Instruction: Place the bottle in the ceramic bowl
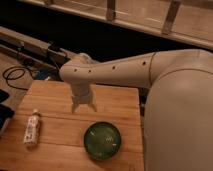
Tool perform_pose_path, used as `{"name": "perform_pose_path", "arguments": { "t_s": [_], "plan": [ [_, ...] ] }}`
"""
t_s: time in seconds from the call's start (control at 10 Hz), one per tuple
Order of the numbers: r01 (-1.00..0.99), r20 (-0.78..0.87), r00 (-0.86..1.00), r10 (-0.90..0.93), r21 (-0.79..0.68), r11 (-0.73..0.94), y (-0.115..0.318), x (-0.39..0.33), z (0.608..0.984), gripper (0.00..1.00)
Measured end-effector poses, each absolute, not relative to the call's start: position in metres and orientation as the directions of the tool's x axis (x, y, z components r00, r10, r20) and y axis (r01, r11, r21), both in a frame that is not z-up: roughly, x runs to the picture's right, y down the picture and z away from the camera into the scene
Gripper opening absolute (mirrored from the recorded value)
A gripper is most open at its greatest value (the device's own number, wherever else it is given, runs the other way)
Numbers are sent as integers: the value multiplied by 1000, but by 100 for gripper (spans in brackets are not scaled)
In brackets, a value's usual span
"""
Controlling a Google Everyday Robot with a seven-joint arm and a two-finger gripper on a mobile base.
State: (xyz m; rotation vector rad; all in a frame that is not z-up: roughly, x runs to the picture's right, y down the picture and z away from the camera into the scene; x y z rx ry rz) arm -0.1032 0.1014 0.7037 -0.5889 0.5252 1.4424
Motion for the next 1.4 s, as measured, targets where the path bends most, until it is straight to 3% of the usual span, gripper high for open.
{"name": "perform_pose_path", "arguments": {
  "t_s": [0.9, 1.4],
  "plan": [
    [-997, -644, 78, 761, -65, 47, 97, -104, 704, 65],
    [-975, -501, 187, 845, -200, 98, 65, -182, 721, 65]
  ]
}}
